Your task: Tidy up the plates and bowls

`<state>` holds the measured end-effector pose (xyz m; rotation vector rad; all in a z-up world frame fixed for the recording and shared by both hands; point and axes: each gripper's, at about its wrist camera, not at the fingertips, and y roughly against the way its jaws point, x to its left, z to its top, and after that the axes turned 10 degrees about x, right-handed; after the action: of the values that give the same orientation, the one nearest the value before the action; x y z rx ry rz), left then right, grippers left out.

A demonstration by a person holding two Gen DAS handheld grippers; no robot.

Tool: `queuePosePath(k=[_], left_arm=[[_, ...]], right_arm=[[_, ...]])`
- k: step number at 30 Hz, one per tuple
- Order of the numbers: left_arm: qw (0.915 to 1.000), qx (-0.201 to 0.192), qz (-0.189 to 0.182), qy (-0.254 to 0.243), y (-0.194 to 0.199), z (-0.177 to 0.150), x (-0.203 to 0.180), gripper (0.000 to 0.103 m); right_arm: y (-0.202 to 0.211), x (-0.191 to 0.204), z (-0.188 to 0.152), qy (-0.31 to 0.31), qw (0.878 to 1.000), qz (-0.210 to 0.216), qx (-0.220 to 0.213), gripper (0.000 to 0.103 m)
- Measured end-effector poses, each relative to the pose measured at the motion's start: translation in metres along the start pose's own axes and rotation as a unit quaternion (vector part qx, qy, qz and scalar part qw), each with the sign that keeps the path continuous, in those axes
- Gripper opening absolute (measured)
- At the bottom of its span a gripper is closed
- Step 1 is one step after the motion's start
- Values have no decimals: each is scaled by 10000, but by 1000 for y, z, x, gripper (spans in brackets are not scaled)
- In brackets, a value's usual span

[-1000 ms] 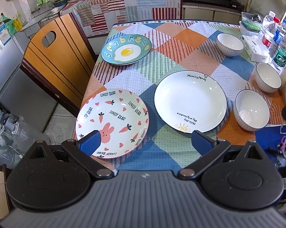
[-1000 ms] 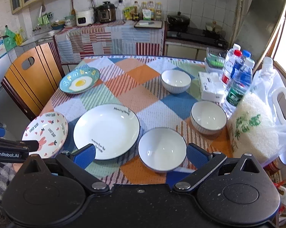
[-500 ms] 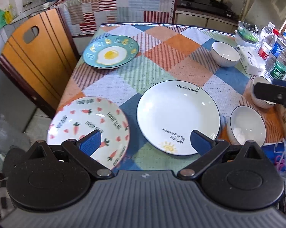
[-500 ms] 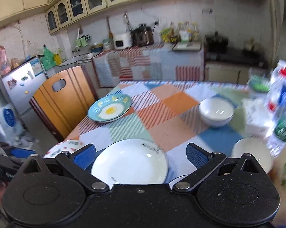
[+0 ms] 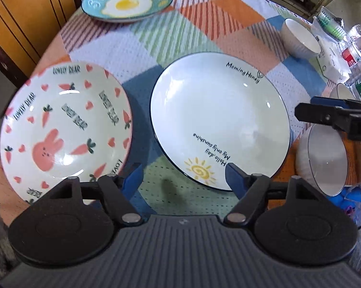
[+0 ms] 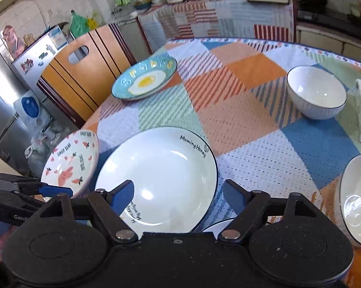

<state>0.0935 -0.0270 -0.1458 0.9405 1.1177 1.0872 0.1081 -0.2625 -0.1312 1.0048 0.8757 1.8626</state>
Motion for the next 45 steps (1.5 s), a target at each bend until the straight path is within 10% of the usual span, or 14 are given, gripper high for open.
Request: queuePosePath(k=[12,19,29,45], left_arm=[[9989,70,-316,330,-24,3,10,37],[9975,-15,-478,530,-31,3,15,21],[9966,-56,-419,702,-39,6,16,21],[9988,-287,-67,-381,-14,42,-8,23]], right_arm=[[-40,-41,19,-360,9979,42,545,48],[-51,-52,17,-630,9950,364,688,11],[-60,-60,22,-724,9916,659,846,12],[-37,-64,23,-218,9968,662,386,16]])
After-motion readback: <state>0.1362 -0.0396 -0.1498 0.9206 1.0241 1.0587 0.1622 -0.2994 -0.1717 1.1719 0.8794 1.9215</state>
